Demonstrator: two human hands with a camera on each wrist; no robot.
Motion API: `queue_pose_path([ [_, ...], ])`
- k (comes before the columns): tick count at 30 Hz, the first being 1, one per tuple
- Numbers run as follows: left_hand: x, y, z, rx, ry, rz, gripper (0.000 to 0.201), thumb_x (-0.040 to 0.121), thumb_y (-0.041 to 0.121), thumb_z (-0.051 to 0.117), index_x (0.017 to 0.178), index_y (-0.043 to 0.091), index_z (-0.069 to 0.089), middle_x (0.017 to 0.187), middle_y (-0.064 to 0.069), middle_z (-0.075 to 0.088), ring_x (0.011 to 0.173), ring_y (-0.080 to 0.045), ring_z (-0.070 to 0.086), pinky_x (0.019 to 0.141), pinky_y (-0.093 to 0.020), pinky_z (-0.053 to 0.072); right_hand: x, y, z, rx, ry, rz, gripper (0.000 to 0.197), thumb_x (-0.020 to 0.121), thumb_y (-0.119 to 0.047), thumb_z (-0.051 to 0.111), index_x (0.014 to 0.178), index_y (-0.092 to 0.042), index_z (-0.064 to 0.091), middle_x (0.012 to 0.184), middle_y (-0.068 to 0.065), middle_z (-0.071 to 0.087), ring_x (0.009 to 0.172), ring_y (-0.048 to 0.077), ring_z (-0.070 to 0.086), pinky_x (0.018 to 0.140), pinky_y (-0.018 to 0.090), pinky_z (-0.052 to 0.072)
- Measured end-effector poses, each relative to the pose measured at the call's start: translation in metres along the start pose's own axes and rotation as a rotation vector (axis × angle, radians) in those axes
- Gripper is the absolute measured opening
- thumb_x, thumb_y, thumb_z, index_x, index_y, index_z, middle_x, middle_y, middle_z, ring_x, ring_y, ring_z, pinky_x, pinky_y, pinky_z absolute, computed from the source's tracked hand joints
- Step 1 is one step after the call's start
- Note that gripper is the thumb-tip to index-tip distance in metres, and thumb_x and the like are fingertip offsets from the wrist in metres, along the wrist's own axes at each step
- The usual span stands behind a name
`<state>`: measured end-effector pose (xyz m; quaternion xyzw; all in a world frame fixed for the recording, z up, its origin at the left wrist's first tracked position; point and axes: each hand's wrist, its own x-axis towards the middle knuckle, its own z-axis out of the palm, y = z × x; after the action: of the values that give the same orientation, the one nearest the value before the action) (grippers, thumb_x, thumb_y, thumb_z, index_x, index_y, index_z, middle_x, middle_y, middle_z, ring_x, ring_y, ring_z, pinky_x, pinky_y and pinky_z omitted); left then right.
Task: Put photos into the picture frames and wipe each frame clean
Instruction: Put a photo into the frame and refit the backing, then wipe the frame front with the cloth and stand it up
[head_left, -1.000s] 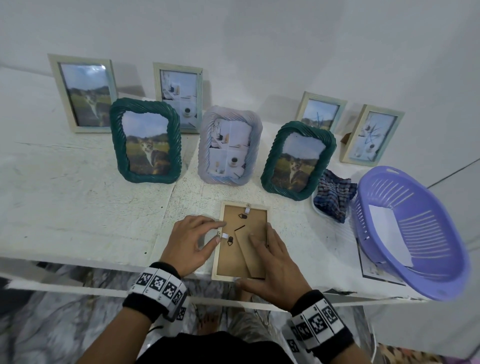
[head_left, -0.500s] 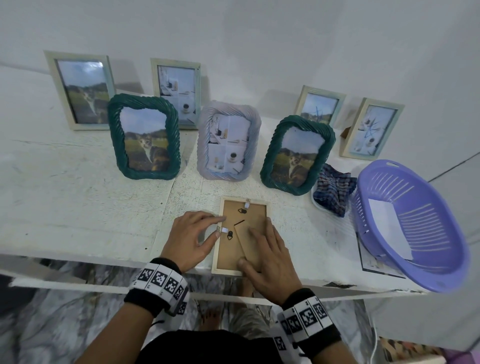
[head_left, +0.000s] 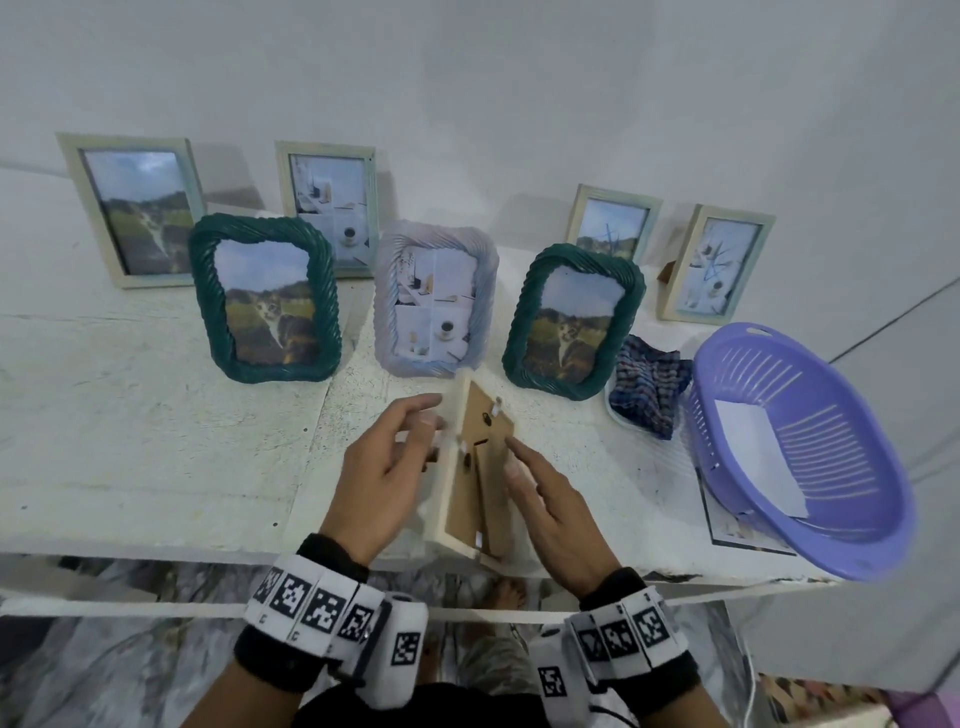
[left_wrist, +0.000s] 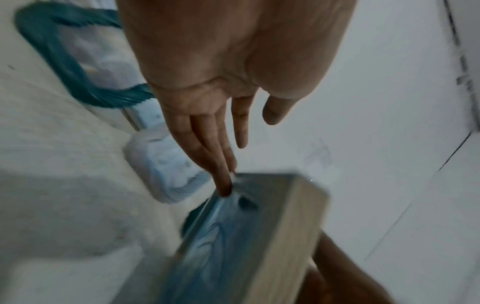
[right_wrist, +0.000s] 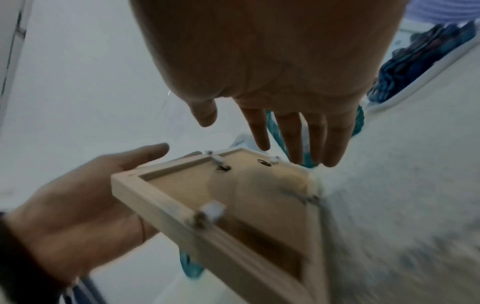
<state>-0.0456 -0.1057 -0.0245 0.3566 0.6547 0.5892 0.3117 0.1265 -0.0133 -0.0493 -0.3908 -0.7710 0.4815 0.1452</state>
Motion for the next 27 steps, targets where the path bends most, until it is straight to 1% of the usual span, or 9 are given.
queue_pose_path([
  [4, 0.003, 0.020, 0.022, -0.128, -0.320, -0.009, 0.037, 0.100, 0.031, 0.034, 0.128, 0.019, 0.055, 0.109, -0.002, 0.072, 0.099, -0.015, 0.070, 0.087, -0.027, 0.054, -0.011, -0.011, -0.030, 0.377, 0.114, 0.071, 0.052, 0.088, -0.065, 0.041, 0.132, -0.037, 0.049, 0.126, -0.013, 0.061, 0.111, 0.006, 0.060, 0.088, 0.033, 0.053],
  [7, 0.012, 0.001, 0.034, 0.052, -0.344, 0.017, 0.031, 0.100, 0.033, 0.042, 0.123, 0.023, 0.059, 0.113, 0.007, 0.069, 0.103, -0.006, 0.065, 0.093, -0.029, 0.051, -0.017, -0.008, -0.049, 0.509, 0.199, 0.149, 0.036, 0.091, -0.039, 0.051, 0.124, -0.026, 0.055, 0.104, 0.000, 0.072, 0.094, 0.018, 0.070, 0.071, 0.036, 0.058],
  [11, 0.018, -0.031, 0.047, 0.241, -0.313, -0.095, 0.036, 0.098, 0.035, 0.048, 0.132, 0.025, 0.051, 0.131, 0.007, 0.056, 0.112, -0.003, 0.054, 0.091, -0.013, 0.045, -0.015, 0.018, -0.054, 0.556, 0.315, 0.235, 0.031, 0.095, -0.010, 0.053, 0.126, -0.012, 0.053, 0.095, 0.014, 0.074, 0.086, 0.030, 0.071, 0.075, 0.048, 0.058],
  [13, 0.019, -0.038, 0.052, 0.147, -0.301, -0.188, 0.044, 0.096, 0.038, 0.050, 0.138, 0.028, 0.044, 0.132, 0.002, 0.054, 0.115, -0.008, 0.053, 0.094, -0.018, 0.043, -0.014, 0.025, -0.051, 0.670, 0.318, 0.261, 0.030, 0.095, -0.007, 0.052, 0.125, -0.012, 0.054, 0.098, 0.017, 0.072, 0.087, 0.031, 0.069, 0.077, 0.047, 0.057],
  [16, 0.020, -0.043, 0.057, -0.043, -0.285, -0.242, 0.047, 0.095, 0.036, 0.053, 0.140, 0.036, 0.038, 0.120, -0.004, 0.061, 0.112, -0.013, 0.057, 0.096, -0.026, 0.045, -0.013, 0.023, -0.048, 0.881, 0.259, 0.272, 0.030, 0.096, -0.006, 0.049, 0.125, -0.012, 0.055, 0.109, 0.020, 0.069, 0.097, 0.037, 0.065, 0.081, 0.047, 0.056],
  [18, 0.021, -0.044, 0.056, -0.158, -0.250, -0.216, 0.043, 0.098, 0.025, 0.052, 0.138, 0.037, 0.040, 0.097, -0.004, 0.065, 0.100, -0.016, 0.061, 0.091, -0.030, 0.048, -0.009, 0.019, -0.049, 0.925, 0.223, 0.286, 0.027, 0.096, -0.009, 0.049, 0.122, -0.012, 0.058, 0.111, 0.019, 0.068, 0.096, 0.036, 0.065, 0.079, 0.045, 0.056],
  [21, 0.024, -0.044, 0.051, -0.193, -0.189, -0.158, 0.040, 0.100, 0.021, 0.049, 0.135, 0.040, 0.044, 0.088, -0.012, 0.062, 0.094, -0.018, 0.061, 0.091, -0.029, 0.048, 0.008, 0.020, -0.056, 0.561, 0.286, 0.277, 0.019, 0.099, -0.018, 0.049, 0.111, -0.019, 0.063, 0.102, 0.011, 0.070, 0.084, 0.020, 0.068, 0.063, 0.033, 0.054],
  [24, 0.025, -0.044, 0.046, -0.146, -0.142, -0.101, 0.039, 0.101, 0.020, 0.044, 0.137, 0.037, 0.044, 0.083, 0.002, 0.065, 0.091, -0.007, 0.063, 0.088, -0.020, 0.045, 0.037, 0.031, -0.075, -0.057, 0.442, 0.132, 0.022, 0.096, -0.019, 0.053, 0.117, -0.018, 0.059, 0.108, 0.004, 0.066, 0.094, 0.018, 0.062, 0.078, 0.031, 0.049],
  [27, 0.026, -0.047, 0.038, -0.105, -0.110, -0.084, 0.038, 0.102, 0.024, 0.042, 0.133, 0.045, 0.044, 0.079, -0.015, 0.055, 0.079, -0.022, 0.057, 0.086, -0.030, 0.045, 0.070, 0.040, -0.093, -0.560, 0.471, 0.093, 0.027, 0.091, -0.015, 0.052, 0.116, -0.008, 0.059, 0.116, 0.014, 0.059, 0.104, 0.033, 0.053, 0.087, 0.036, 0.041],
])
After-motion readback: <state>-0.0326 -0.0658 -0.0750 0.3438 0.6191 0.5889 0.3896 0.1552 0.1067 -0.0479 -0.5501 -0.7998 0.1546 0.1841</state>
